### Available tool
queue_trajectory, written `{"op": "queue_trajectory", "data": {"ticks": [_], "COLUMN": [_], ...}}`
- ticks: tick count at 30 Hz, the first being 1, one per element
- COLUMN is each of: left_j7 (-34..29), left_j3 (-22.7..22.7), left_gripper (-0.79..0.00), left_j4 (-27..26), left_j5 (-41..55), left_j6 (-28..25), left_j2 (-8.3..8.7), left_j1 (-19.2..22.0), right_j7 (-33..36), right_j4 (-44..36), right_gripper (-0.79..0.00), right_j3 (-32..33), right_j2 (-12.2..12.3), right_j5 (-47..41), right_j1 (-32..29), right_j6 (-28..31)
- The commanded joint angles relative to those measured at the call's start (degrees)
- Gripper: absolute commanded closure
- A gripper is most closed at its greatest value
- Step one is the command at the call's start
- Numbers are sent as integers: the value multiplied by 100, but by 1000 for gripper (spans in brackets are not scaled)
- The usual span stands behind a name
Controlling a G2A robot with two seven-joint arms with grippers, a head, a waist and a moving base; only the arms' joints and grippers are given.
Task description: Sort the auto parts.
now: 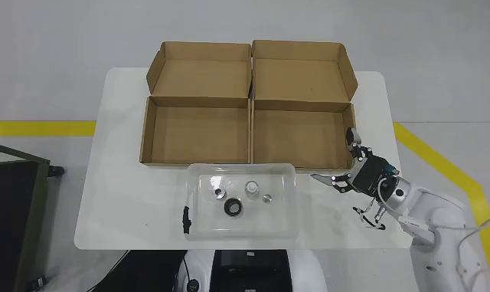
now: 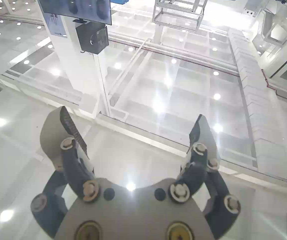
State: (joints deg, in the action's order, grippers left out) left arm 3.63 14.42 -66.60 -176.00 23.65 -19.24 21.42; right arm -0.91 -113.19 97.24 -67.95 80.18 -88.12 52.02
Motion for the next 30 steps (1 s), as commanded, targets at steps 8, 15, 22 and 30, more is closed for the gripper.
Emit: {"op": "queue_trajectory", "data": {"ticks": [8,15,22,30], "left_j7": [0,0,0,0], "left_j3": [0,0,0,0], "left_gripper": [-785,-784,-785,-785], "left_j4": [0,0,0,0], "left_j5": [0,0,0,0], "left_j6": [0,0,0,0], "left_j2": [0,0,0,0], "left_j1": [0,0,0,0], "right_j7": [0,0,77,610], "right_j4": [0,0,-31,-13], "right_gripper": [-785,-785,-785,-785], "right_j3": [0,0,-126,-692], "right_j2": [0,0,11,66], "right_j5": [0,0,-5,-248], "right_j1": [0,0,42,369], "right_j6": [0,0,54,590]}}
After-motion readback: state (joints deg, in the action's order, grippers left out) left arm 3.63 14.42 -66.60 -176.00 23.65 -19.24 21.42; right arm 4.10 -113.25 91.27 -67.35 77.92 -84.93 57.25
